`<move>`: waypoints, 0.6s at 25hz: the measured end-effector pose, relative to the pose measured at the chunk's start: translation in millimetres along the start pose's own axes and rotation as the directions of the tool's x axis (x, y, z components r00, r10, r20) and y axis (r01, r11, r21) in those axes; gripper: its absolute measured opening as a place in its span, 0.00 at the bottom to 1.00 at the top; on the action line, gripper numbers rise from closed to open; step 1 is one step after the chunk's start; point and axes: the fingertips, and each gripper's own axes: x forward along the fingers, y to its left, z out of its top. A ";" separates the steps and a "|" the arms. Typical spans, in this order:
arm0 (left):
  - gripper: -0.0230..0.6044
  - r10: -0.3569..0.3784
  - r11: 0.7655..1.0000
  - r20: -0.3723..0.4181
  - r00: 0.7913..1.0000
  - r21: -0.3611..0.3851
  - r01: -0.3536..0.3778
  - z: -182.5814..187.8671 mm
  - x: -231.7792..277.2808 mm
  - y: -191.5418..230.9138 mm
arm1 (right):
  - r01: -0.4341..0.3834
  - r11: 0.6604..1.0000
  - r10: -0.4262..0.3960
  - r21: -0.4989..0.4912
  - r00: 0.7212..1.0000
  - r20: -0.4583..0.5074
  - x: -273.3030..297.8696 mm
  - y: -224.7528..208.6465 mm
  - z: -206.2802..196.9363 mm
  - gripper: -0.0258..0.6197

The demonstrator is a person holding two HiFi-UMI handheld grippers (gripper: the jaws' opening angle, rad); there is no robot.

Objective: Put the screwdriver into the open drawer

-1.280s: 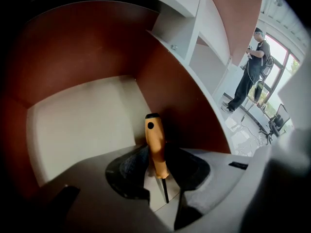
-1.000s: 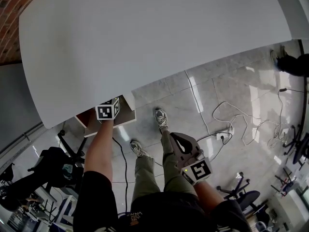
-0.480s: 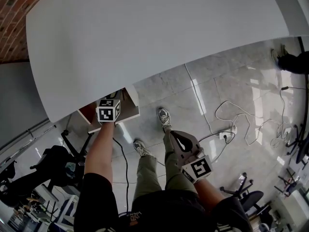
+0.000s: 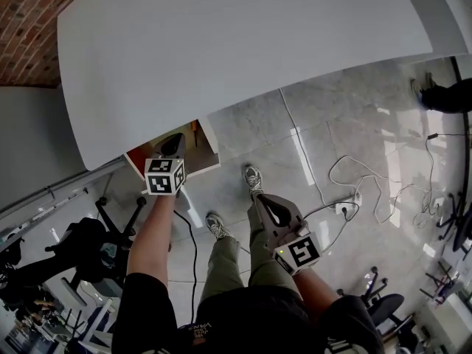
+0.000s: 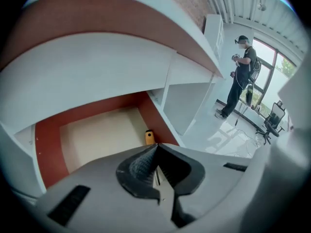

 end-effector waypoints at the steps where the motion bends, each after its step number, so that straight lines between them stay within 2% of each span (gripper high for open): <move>1: 0.05 -0.004 1.000 0.009 1.000 0.012 0.004 0.7 -8.6 -2.8 | 0.000 1.000 0.000 -0.004 1.000 0.011 -1.5 4.2 2.4 0.03; 7: 0.05 -0.036 0.999 0.084 0.996 0.010 0.035 1.5 -61.0 -17.3 | -0.007 0.999 0.008 -0.032 0.999 0.041 -11.6 31.7 12.0 0.03; 15: 0.05 -0.036 0.999 0.182 0.983 0.040 0.029 4.1 -136.0 -31.8 | -0.021 0.998 0.025 -0.058 0.996 0.080 -26.3 78.8 17.0 0.03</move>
